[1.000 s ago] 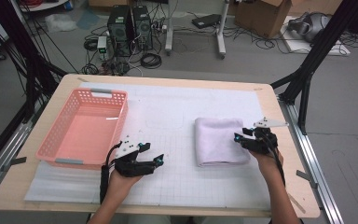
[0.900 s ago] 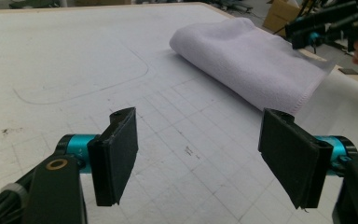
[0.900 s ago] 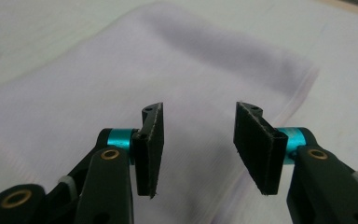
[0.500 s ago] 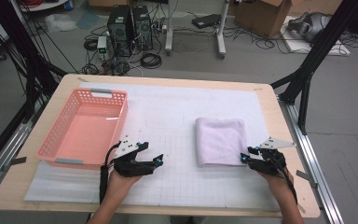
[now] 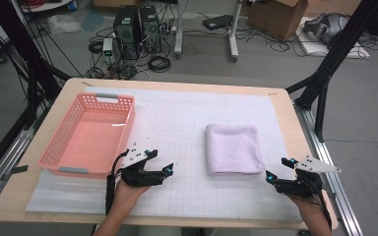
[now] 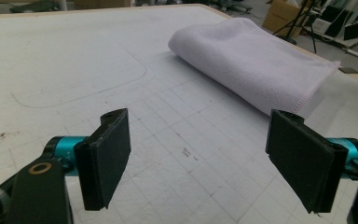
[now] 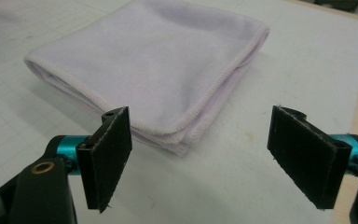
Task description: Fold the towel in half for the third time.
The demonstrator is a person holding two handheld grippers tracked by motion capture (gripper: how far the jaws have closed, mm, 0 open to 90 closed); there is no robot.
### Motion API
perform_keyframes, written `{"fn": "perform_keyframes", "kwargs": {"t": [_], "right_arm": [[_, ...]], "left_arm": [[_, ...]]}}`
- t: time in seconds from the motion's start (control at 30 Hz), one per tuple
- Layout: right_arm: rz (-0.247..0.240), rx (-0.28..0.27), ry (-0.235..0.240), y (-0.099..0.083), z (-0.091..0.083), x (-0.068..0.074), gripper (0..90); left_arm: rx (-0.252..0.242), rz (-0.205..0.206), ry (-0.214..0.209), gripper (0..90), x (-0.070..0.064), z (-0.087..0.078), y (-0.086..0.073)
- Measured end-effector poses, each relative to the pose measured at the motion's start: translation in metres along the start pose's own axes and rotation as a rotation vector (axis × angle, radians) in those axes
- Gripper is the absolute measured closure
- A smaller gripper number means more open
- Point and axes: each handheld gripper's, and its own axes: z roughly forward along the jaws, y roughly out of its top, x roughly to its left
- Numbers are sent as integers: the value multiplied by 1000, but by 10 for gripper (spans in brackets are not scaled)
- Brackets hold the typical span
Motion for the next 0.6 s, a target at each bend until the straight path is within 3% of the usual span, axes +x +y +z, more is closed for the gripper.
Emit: {"fn": "perform_keyframes", "kwargs": {"t": [0.27,0.6], "right_arm": [[8,-16,-23,-4,-8,-3,206],[19,-22,-17,-4,-7,-2,206]], "left_arm": [[-6,-2,-2,225,1,-2,0],[-5,-4,-4,226,2,-1,0]]}}
